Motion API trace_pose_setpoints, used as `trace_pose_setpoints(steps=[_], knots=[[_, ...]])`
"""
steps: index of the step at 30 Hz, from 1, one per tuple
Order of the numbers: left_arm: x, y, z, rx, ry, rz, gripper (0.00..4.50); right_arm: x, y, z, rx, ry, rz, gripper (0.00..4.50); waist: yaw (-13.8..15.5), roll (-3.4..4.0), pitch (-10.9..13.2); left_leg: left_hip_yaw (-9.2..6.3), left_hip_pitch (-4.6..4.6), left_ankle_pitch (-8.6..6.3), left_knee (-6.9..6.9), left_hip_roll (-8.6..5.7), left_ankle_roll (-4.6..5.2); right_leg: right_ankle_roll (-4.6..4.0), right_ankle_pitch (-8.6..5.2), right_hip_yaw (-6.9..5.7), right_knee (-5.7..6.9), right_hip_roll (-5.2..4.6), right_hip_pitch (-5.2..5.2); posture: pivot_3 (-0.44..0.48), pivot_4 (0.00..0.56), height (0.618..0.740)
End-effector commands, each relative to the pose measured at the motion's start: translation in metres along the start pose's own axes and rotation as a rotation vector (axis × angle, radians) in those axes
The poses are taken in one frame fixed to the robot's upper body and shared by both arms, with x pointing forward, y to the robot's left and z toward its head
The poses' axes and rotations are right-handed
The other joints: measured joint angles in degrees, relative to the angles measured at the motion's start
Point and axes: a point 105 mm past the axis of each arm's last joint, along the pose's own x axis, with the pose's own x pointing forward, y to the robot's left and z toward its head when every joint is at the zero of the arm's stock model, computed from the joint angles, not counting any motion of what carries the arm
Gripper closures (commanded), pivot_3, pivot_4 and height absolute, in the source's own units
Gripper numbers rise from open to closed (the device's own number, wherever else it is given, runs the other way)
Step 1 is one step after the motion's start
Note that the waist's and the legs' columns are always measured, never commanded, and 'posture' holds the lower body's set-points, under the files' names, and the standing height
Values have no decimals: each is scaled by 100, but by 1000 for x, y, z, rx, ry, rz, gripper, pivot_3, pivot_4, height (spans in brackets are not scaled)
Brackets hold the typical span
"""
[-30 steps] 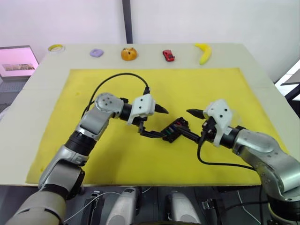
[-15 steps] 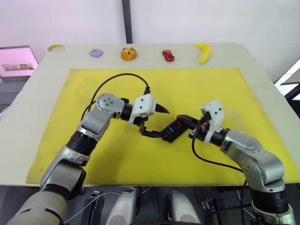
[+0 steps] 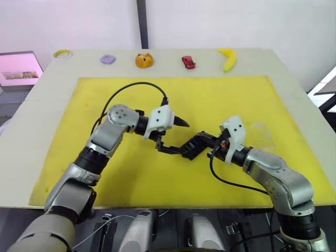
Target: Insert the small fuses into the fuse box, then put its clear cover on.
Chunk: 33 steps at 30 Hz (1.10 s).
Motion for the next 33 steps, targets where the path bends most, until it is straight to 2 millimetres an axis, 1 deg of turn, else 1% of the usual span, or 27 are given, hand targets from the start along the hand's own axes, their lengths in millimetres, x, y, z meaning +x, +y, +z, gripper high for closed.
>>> trace_pose_setpoints(steps=[1,4,9,12,21,33], knots=[[-7,7,11,49,-10,30,0,0,0,-9,0,41,-15,4468,-2,0,0,0,0,0,0,0,0,0,0,0,0,0,-1,0,150,735],[-7,7,11,49,-11,30,0,2,-1,-14,-6,69,-30,4468,-2,0,0,0,3,0,0,0,0,0,0,0,0,0,-2,0,150,735],[-6,8,11,50,-12,32,0,2,1,-16,-5,70,-25,4468,-3,0,-1,0,9,0,0,0,0,0,0,0,0,0,-2,0,150,735],[-6,8,11,50,-12,34,0,2,2,-20,-43,96,-25,4468,-2,0,-1,0,9,0,0,0,0,0,0,0,0,0,-2,0,150,735],[-5,10,10,49,-12,41,0,0,3,-26,-86,126,-26,4468,4,0,-2,0,10,0,1,0,0,0,0,0,0,0,-1,0,150,735],[-5,10,9,53,-11,45,0,0,5,-24,-86,117,-18,4468,7,-1,-2,0,10,0,1,0,0,0,0,0,0,0,-1,0,150,735]])
